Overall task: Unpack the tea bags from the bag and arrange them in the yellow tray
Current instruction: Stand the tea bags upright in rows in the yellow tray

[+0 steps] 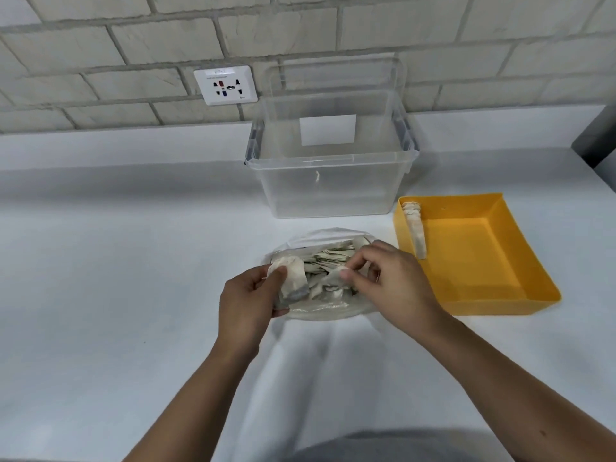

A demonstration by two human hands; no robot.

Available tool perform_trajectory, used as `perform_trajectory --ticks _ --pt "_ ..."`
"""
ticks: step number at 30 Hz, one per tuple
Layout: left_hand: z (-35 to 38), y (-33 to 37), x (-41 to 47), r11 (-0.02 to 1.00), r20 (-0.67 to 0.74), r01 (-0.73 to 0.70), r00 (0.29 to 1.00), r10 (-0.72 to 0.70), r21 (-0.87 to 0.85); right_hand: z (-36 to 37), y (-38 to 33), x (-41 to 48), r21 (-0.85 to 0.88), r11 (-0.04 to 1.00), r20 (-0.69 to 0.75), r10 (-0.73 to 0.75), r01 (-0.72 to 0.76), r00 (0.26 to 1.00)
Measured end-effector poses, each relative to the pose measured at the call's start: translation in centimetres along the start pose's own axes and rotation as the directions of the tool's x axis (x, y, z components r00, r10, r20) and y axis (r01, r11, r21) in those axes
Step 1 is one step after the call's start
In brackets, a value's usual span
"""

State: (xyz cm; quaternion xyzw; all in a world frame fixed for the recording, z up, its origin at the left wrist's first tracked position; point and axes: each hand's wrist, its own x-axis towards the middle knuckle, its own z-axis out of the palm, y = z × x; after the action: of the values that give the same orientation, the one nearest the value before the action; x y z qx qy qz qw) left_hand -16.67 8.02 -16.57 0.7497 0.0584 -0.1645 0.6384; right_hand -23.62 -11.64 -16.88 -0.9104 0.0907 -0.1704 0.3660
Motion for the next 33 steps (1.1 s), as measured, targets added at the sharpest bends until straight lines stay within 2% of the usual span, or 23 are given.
perform_trajectory --ticks 3,6,9,12,16,18,20,22,24,29,31,33 --pt "0.8 0.0 0.1 0.999 0.001 0.034 0.999 -0.034 -0.025 -0.5 -1.5 0.0 0.2 0.978 -0.17 -0.022 0.057 0.985" --pt "1.6 0.1 0.1 0.999 0.043 0.05 0.998 -0.049 -0.01 0.4 -2.3 -0.2 0.235 0.957 -0.223 -0.119 0.171 0.968" --pt "1.9 0.0 0.1 0.995 0.091 0.092 0.992 -0.089 -0.03 2.2 -1.8 -0.8 0.194 0.956 -0.097 -0.204 0.22 0.974" --pt "1.9 0.0 0.0 0.986 0.117 0.148 0.983 -0.138 -0.081 3.5 -0.9 -1.5 0.17 0.96 0.007 -0.228 0.223 0.974" --pt "1.8 -0.2 0.0 0.994 0.114 0.088 0.99 -0.08 -0.061 3.5 -1.1 -1.2 0.182 0.958 0.054 -0.235 0.222 0.97" --pt "1.5 -0.4 0.2 0.999 0.078 0.023 0.997 -0.021 -0.025 3.4 -1.3 -1.0 0.298 0.944 0.063 -0.171 0.145 0.983" --pt "1.0 -0.3 0.7 1.0 0.024 -0.026 0.999 0.026 0.001 3.3 -0.9 -0.4 0.379 0.925 0.033 -0.039 0.023 0.999" --pt "0.4 -0.1 1.4 0.998 -0.013 -0.061 0.998 0.061 0.022 3.7 0.2 0.3 0.263 0.965 0.032 -0.001 -0.007 1.0" --pt "0.0 0.2 2.0 0.996 -0.024 -0.079 0.997 0.08 0.037 4.3 1.0 0.8 0.088 0.996 0.109 -0.026 0.017 0.994" --pt "-0.2 0.1 2.3 0.998 -0.011 -0.06 0.998 0.061 0.011 5.3 0.7 1.6 -0.177 0.981 0.272 -0.028 0.079 0.962" --pt "-0.3 -0.1 2.2 0.999 -0.013 -0.045 0.999 0.045 -0.006 5.3 0.5 1.7 -0.196 0.976 0.281 -0.039 0.098 0.959" --pt "-0.4 -0.1 2.0 0.999 -0.015 -0.03 0.999 0.03 -0.023 4.9 0.4 1.7 -0.141 0.987 0.24 -0.046 0.081 0.97"
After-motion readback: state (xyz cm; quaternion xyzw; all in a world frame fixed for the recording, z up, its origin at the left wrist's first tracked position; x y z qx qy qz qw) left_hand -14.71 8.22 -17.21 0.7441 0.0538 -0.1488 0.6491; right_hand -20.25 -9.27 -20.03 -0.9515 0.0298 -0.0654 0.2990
